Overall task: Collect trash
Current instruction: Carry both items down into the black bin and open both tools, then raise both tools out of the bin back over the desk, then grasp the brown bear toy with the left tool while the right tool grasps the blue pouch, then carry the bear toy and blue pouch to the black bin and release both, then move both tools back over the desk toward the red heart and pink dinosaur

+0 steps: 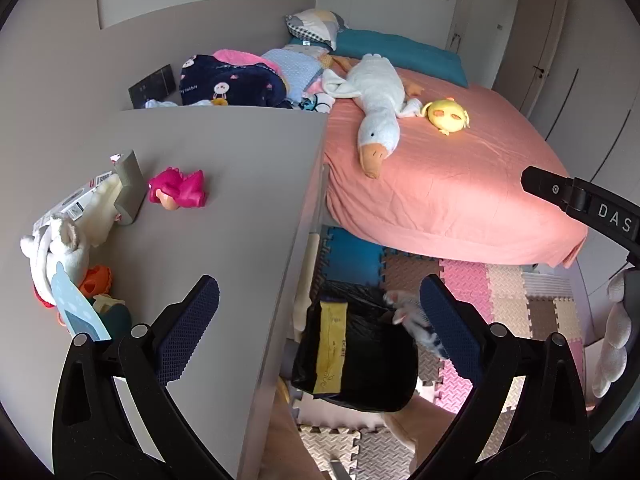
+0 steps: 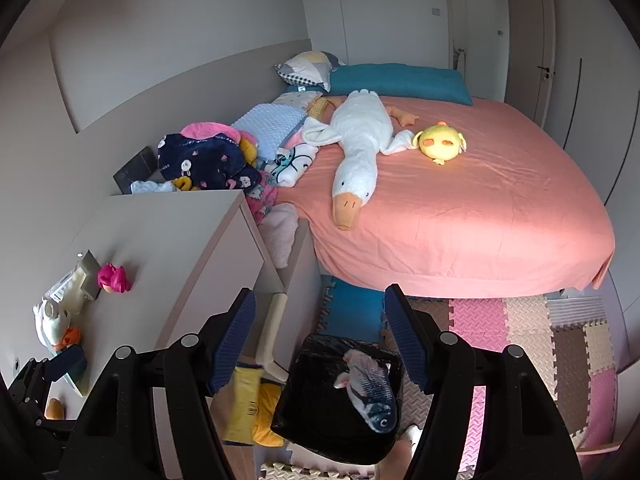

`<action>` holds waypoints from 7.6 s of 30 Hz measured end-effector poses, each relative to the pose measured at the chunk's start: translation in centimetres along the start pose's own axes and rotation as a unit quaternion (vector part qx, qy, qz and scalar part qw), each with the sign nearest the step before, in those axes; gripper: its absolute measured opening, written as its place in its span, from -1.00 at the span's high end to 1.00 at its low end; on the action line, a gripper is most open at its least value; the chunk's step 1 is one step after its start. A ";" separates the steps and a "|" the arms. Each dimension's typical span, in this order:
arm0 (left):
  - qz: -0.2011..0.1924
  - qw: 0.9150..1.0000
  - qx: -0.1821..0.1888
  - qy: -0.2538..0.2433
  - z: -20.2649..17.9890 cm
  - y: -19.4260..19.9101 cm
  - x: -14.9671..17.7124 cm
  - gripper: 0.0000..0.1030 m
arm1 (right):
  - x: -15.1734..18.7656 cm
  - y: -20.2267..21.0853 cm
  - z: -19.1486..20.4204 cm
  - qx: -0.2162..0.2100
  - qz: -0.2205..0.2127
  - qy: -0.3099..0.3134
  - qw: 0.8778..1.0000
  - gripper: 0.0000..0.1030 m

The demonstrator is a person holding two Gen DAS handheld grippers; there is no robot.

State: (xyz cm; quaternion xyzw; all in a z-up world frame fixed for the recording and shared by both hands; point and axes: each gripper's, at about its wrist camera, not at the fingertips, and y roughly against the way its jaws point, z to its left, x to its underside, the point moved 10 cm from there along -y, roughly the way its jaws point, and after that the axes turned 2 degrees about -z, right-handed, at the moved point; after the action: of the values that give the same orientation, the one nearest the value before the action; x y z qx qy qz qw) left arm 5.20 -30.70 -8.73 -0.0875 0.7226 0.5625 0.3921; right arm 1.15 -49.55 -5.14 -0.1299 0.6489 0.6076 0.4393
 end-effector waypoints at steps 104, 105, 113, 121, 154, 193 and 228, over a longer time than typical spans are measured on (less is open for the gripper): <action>0.009 0.986 -0.107 0.126 20.0 9.0 9.9 0.27 | 8.0 3.2 29.0 -0.286 0.038 0.152 0.945 0.94; 0.007 0.987 -0.105 0.123 19.5 9.0 9.6 0.27 | 7.7 3.3 28.5 -0.283 0.034 0.151 0.947 0.94; 0.000 0.993 -0.079 0.088 15.1 7.8 6.9 0.27 | 5.5 3.5 23.2 -0.253 0.017 0.121 0.960 0.94; 0.002 0.998 -0.045 0.048 9.4 5.7 4.6 0.27 | 4.1 3.2 16.9 -0.216 0.007 0.086 0.973 0.94; 0.047 0.995 0.053 -0.068 -7.5 -2.4 1.2 0.27 | 2.4 0.2 -2.2 -0.090 0.010 -0.019 0.996 0.94; 0.021 0.997 0.040 -0.056 -6.6 -4.4 -1.7 -0.87 | 0.4 -2.1 -5.6 0.004 0.001 -0.029 1.000 -0.29; -0.006 0.999 -0.035 0.009 6.7 0.4 0.1 -0.87 | 2.6 -2.9 8.6 -0.084 0.022 0.031 0.996 -0.29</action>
State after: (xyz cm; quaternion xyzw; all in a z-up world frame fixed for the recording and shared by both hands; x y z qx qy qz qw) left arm 8.04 -24.61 -8.88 -0.1102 0.7055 0.5840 0.3860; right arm 5.25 -41.49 -7.95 -0.1706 0.6116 0.6649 0.3934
